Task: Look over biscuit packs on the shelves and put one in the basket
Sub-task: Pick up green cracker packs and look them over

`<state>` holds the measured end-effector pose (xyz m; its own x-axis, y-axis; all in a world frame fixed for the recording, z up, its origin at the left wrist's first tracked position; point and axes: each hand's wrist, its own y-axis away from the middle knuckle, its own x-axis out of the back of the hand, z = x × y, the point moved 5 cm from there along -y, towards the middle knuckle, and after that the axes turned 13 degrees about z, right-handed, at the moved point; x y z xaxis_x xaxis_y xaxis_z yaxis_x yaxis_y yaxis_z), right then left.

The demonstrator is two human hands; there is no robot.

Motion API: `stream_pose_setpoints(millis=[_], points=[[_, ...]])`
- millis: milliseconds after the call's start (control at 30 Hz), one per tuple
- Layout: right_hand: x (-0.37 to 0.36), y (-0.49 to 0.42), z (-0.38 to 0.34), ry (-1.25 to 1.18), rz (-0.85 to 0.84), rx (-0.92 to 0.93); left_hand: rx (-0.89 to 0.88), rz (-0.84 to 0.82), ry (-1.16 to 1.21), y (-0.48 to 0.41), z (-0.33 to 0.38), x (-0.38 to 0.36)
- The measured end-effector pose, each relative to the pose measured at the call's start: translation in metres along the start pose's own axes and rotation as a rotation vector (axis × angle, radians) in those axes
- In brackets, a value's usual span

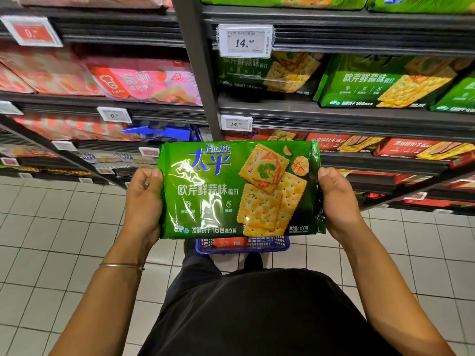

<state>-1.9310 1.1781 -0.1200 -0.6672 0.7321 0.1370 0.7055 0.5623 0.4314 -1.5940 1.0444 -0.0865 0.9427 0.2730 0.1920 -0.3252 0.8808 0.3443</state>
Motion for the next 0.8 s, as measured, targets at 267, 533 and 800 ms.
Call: stream_pose_setpoints(millis=[267, 533, 800], points=[[0.001, 0.012, -0.004, -0.113, -0.132, -0.172, 0.113, -0.030, 0.018, 0.009, -0.005, -0.003], [-0.005, 0.018, -0.005, -0.103, -0.280, -0.224, 0.334, -0.294, 0.022, 0.015, 0.003, -0.011], [-0.005, 0.018, -0.007, -0.194, -0.372, -0.229, 0.524, -0.501, 0.118, 0.029, -0.004, -0.021]])
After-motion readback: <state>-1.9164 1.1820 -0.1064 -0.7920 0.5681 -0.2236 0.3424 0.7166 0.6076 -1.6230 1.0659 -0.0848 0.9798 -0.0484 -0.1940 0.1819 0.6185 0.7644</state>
